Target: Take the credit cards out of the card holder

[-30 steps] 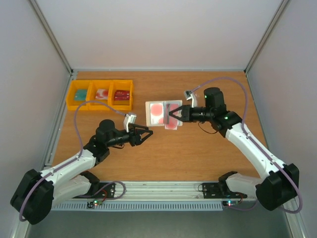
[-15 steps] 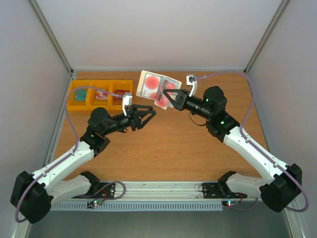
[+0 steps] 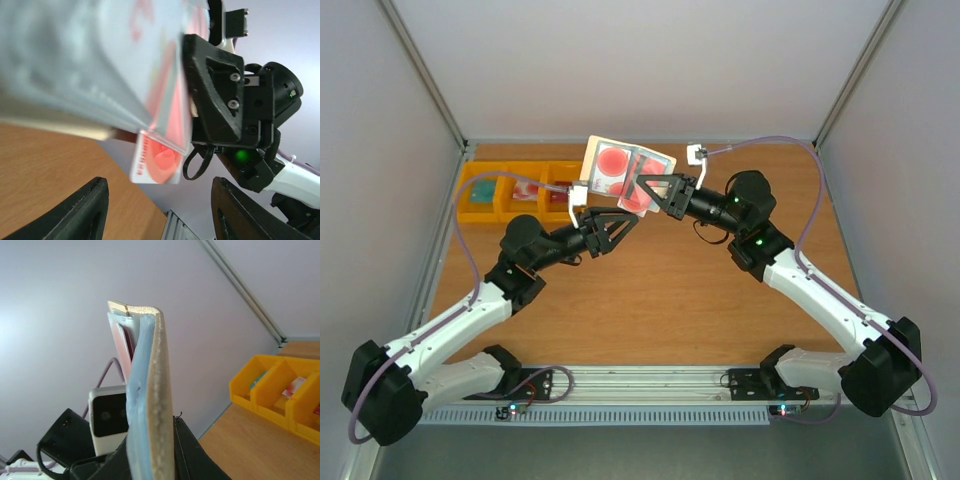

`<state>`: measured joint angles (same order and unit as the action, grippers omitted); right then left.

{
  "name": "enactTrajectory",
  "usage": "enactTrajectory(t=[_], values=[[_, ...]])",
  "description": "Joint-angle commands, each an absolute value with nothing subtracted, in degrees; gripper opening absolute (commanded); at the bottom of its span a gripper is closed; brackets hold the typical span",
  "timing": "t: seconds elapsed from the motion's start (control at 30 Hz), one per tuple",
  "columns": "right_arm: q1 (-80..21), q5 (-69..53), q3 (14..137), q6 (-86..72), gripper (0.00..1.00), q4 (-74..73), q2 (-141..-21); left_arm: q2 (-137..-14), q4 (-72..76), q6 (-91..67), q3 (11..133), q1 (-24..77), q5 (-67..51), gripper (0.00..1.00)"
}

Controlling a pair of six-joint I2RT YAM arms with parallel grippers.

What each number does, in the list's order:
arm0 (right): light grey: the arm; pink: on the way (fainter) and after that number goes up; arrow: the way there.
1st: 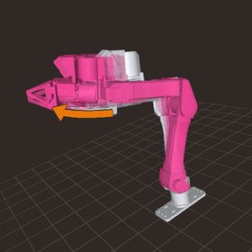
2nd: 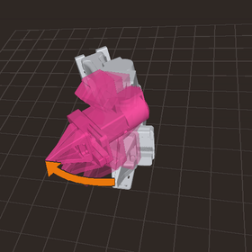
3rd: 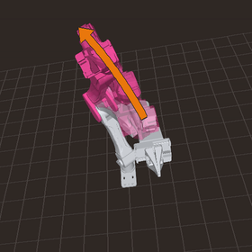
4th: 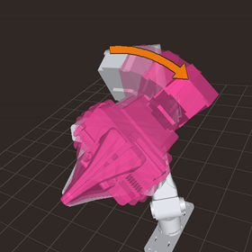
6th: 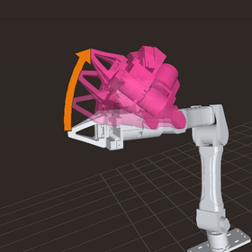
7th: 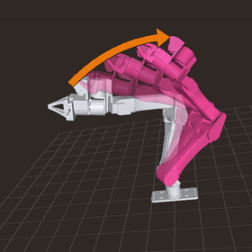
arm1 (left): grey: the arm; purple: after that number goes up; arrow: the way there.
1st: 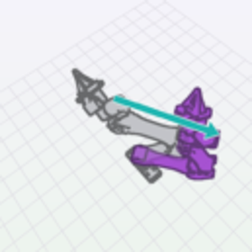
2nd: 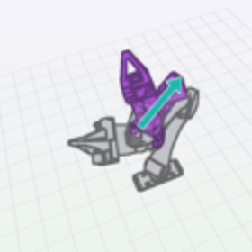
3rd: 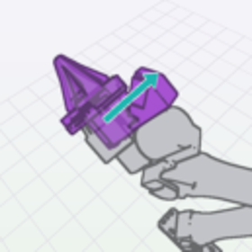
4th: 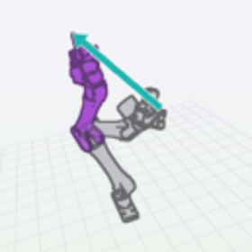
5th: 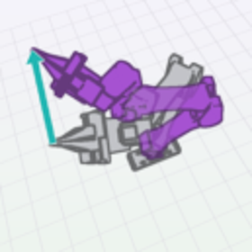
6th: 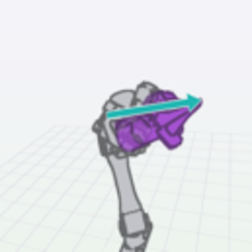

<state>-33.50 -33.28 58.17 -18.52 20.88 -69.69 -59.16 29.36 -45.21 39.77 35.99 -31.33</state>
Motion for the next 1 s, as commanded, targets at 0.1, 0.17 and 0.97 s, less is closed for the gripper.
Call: enactTrajectory(t=[0.1,0.17,0.97], values=[[-35.0,-35.7,61.2,-17.9,0.01,23.1,-68.7,-59.2,33.4,-43.5,41.7,36.0,-30.2,0.56],[-35.0,-35.7,61.2,-17.5,0.01,22.3,-68.9,-58.6,36.1,-41.6,42.2,36.0,-31.9,0.55],[-34.8,-33.8,63.8,-12.6,0.16,16.2,-66.9,-57.1,35.5,-39.3,37.4,37.1,-34.7,0.0]])
